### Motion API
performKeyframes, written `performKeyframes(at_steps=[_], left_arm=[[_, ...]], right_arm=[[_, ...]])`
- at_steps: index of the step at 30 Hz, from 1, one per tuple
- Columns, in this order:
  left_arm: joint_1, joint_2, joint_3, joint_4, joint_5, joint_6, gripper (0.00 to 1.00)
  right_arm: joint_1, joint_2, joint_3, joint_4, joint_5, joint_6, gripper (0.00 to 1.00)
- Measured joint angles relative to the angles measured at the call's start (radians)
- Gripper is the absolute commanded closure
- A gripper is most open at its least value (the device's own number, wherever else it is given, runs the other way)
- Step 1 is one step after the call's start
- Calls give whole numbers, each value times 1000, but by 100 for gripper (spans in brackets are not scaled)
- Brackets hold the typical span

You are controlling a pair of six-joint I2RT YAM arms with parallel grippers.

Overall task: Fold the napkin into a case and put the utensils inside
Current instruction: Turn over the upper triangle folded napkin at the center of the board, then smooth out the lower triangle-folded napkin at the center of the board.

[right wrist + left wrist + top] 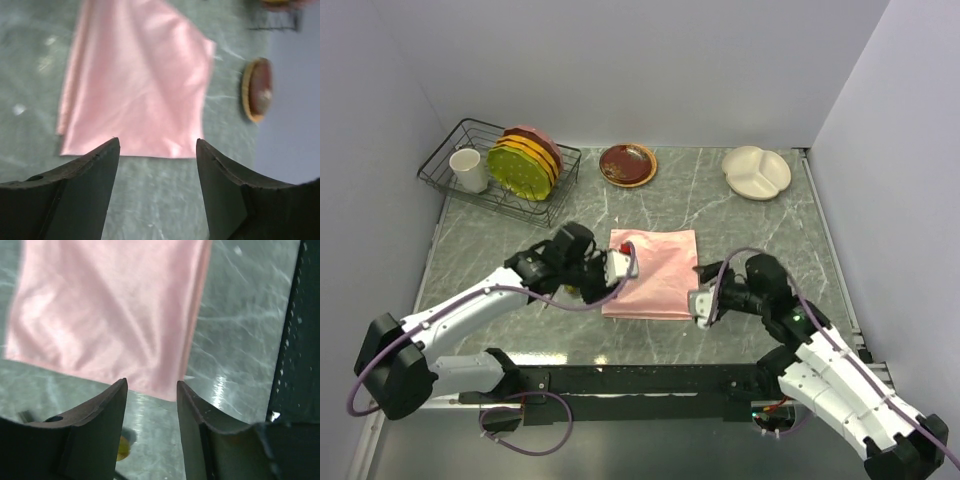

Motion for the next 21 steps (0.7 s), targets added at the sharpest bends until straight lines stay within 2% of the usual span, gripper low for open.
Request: performKeyframes(at_steps=[4,8,11,14,21], left_arm=[[82,8,90,-19,44,-35,60],[142,97,97,-10,65,-77,69],[155,158,80,4,66,-84,70],[156,187,56,19,67,-78,71],[120,239,-28,82,39,-22,71]], right_arm=[[-20,33,144,-16,48,259,38],[-93,166,208,-16,79,536,46],[-154,293,242,-16,80,733,53],[-201,413,259,-12,70,904,54],[-224,580,261,59,42,1162,61]])
